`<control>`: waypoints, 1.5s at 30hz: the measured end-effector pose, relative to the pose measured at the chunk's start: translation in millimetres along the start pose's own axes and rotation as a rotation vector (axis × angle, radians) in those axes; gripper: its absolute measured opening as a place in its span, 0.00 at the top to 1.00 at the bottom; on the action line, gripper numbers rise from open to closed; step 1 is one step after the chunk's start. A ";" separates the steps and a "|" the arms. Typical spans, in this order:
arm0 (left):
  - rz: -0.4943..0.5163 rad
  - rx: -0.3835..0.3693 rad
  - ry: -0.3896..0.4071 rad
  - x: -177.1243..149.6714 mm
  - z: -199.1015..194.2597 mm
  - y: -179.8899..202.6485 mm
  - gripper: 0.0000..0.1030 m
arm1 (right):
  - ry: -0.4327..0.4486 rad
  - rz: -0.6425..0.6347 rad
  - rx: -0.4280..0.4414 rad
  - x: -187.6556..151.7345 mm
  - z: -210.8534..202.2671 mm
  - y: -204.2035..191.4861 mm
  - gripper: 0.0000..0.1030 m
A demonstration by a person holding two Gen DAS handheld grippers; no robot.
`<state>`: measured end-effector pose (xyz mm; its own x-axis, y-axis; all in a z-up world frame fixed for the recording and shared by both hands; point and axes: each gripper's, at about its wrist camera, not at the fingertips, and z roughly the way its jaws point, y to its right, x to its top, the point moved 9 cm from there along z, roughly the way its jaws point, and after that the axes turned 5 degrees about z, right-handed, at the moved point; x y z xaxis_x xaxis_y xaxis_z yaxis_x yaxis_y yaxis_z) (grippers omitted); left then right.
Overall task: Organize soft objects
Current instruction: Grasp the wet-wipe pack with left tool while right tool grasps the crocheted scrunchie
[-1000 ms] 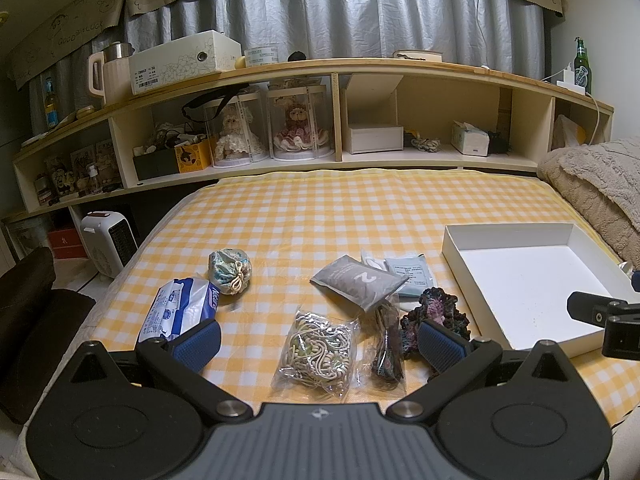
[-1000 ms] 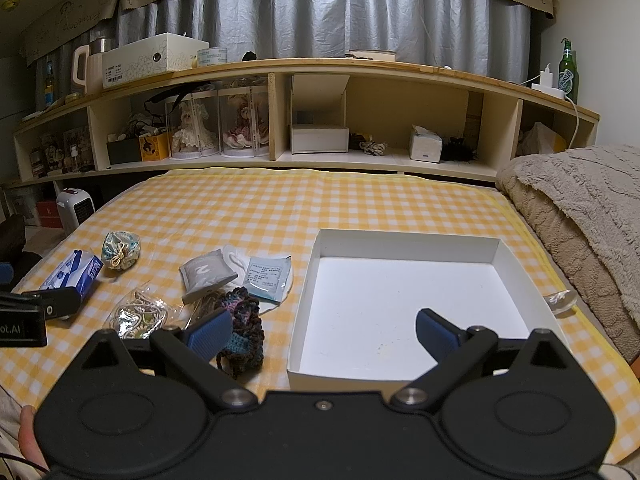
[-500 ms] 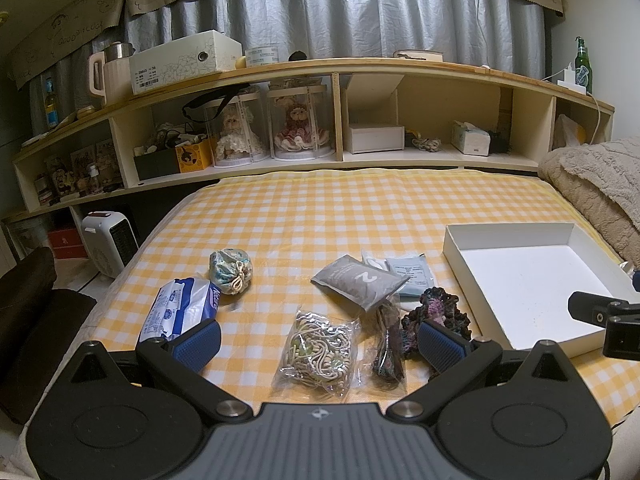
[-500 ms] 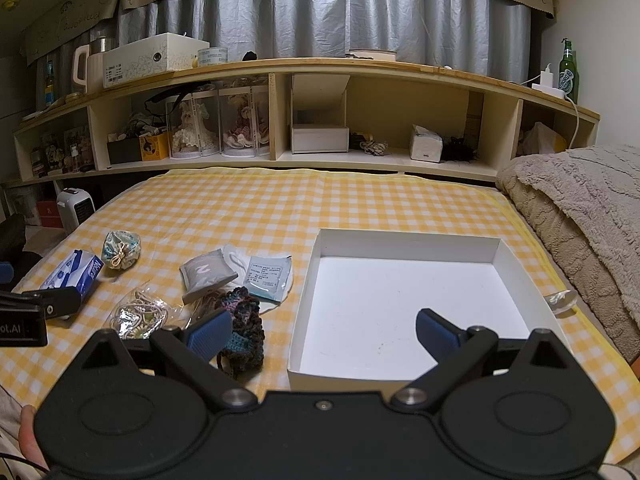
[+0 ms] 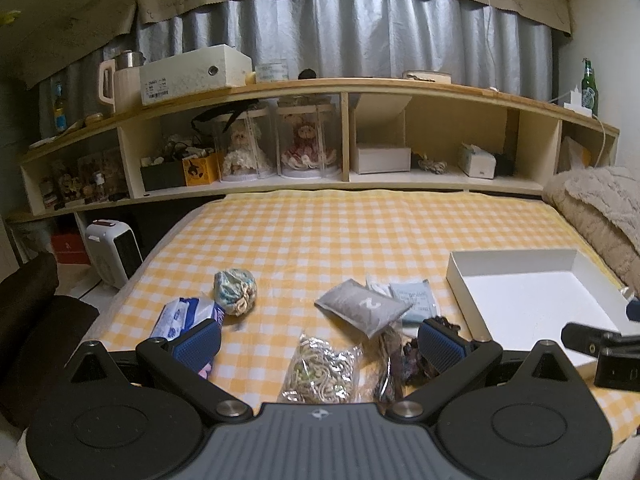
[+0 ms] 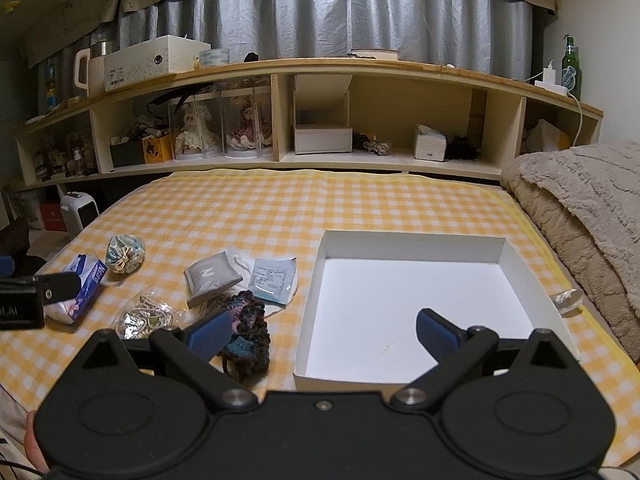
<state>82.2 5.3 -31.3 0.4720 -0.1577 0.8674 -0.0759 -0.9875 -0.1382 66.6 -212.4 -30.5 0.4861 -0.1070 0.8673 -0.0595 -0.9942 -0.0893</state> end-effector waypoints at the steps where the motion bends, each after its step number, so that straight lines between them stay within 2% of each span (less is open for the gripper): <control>1: -0.003 0.003 0.003 3.5 0.4 -1.4 0.00 | -0.001 0.003 0.005 0.5 0.3 -1.3 0.03; 6: -0.025 0.044 0.011 16.6 4.8 -9.6 0.00 | 0.002 0.005 0.035 4.7 6.8 -5.4 0.00; 13: -0.074 0.108 0.017 36.7 21.7 -42.2 0.00 | 0.008 0.002 0.072 13.2 23.4 -15.2 0.00; 17: -0.057 0.146 0.015 46.3 40.3 -64.6 0.00 | 0.003 0.017 0.074 22.7 40.1 -14.3 0.00; 22: -0.054 0.187 -0.036 46.0 72.3 -95.7 0.00 | 0.005 0.043 0.073 34.5 61.0 -12.0 0.00; 26: -0.040 0.228 -0.044 50.1 91.5 -117.2 0.00 | 0.001 0.052 0.072 40.3 79.7 -13.6 0.00; 29: -0.049 0.232 -0.102 50.2 112.1 -132.6 0.00 | -0.007 0.058 0.063 43.3 93.8 -15.0 0.00; 32: -0.118 0.233 -0.176 40.6 132.8 -151.4 0.00 | -0.009 0.066 0.068 45.9 105.9 -17.1 0.00; 34: -0.151 0.255 -0.228 30.7 143.2 -162.1 0.00 | -0.015 0.077 0.089 47.1 113.0 -18.4 0.00; 38: -0.160 0.238 -0.300 14.3 161.7 -171.5 0.00 | -0.017 0.092 0.123 48.4 128.7 -21.7 0.00; 42: -0.195 0.175 -0.364 -2.4 179.5 -175.1 0.00 | -0.100 0.086 0.175 38.4 148.0 -26.6 0.00; 45: -0.198 0.142 -0.396 -12.3 188.5 -174.1 0.00 | -0.178 0.129 0.202 25.0 156.7 -25.2 0.00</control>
<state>255.3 179.0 -108.1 0.7663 0.0726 0.6383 0.1570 -0.9846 -0.0766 216.8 -191.3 -83.3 0.6319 -0.2141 0.7449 0.0355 -0.9521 -0.3038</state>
